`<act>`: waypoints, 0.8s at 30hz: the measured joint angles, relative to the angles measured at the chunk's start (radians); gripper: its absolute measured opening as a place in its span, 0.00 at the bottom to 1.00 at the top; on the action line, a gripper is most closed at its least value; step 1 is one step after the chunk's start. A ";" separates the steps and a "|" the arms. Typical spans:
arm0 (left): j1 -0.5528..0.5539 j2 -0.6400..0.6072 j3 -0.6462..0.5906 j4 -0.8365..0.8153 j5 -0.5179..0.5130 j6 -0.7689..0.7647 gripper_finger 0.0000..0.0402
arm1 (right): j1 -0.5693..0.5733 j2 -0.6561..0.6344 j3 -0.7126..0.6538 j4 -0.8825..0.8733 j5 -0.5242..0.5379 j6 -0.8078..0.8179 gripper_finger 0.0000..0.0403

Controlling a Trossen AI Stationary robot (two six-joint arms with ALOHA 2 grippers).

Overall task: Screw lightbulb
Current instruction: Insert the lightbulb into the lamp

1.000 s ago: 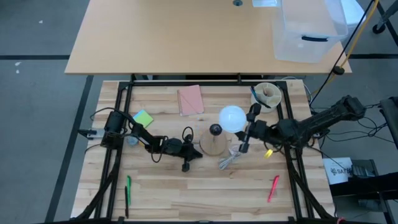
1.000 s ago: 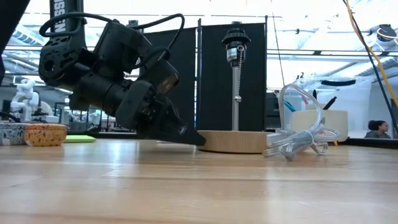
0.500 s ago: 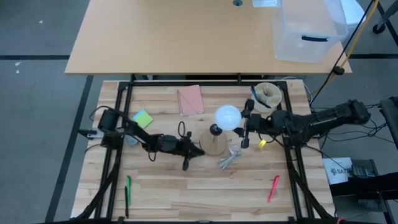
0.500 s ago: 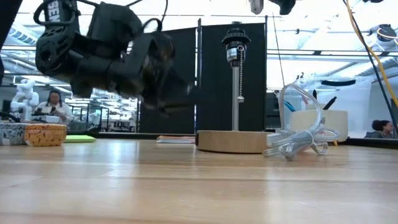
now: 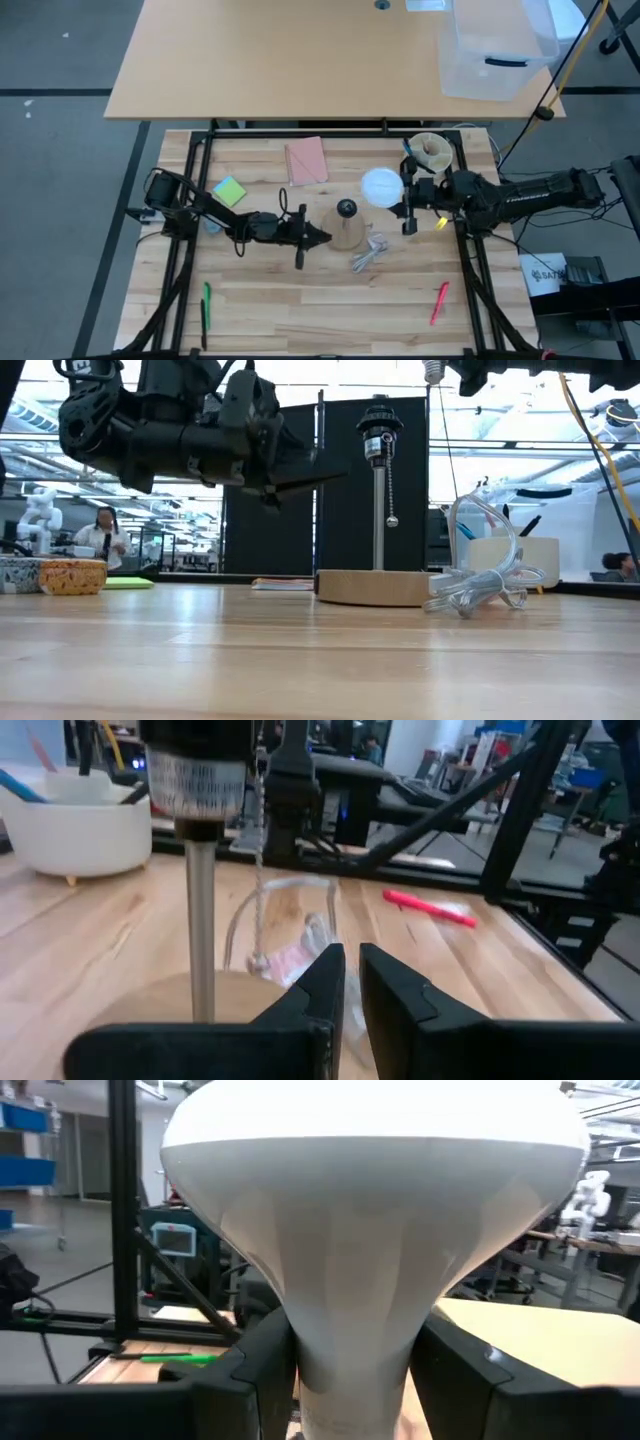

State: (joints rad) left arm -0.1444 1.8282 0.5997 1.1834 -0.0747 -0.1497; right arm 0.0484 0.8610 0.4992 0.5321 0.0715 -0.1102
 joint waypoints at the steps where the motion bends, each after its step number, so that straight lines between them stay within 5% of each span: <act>1: 0.000 0.000 0.009 -0.001 -0.002 0.000 0.10 | 0.003 0.020 0.000 0.020 0.000 -0.003 0.40; 24: 0.050 0.000 0.098 -0.077 0.016 0.024 0.10 | -0.042 0.304 0.000 0.335 -0.023 0.105 0.40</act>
State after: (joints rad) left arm -0.0941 1.8286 0.6979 1.1069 -0.0583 -0.1261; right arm 0.0065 1.1648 0.4992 0.8672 0.0485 -0.0051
